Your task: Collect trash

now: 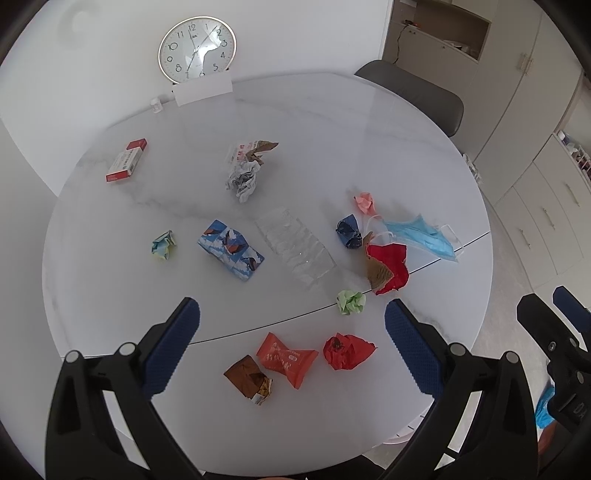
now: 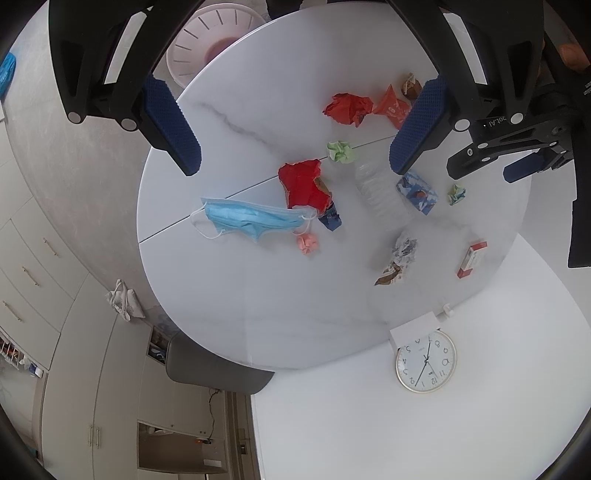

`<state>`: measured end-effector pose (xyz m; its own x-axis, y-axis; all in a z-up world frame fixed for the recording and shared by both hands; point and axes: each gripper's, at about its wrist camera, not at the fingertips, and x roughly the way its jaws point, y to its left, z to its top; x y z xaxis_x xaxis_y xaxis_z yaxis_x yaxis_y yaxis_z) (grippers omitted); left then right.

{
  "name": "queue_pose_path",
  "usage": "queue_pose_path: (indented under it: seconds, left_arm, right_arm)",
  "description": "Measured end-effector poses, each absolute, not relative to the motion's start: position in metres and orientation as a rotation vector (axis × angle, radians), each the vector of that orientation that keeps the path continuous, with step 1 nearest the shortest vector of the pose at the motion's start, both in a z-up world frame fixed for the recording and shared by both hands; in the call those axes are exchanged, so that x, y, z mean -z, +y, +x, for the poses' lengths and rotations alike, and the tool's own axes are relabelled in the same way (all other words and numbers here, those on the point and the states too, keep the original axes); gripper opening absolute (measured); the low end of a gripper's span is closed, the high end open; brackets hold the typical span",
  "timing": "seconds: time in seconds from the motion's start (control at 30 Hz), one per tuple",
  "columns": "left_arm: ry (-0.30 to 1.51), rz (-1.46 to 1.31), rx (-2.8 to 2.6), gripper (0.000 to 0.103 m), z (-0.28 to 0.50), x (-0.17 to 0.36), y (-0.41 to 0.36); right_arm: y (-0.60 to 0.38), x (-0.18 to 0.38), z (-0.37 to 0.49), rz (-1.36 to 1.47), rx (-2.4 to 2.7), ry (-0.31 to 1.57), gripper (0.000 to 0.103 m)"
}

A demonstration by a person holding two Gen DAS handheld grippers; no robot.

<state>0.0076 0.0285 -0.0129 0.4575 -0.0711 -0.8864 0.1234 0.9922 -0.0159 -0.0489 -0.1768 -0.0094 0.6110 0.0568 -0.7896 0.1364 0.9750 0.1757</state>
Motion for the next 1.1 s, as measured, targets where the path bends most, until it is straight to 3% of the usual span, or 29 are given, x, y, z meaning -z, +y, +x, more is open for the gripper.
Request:
queue_pose_path:
  seconds: [1.1]
  left_arm:
    - [1.094,0.040,0.123,0.096,0.004,0.016,0.042]
  right_arm:
    - [-0.167,0.006,-0.052,0.216,0.045,0.920,0.101]
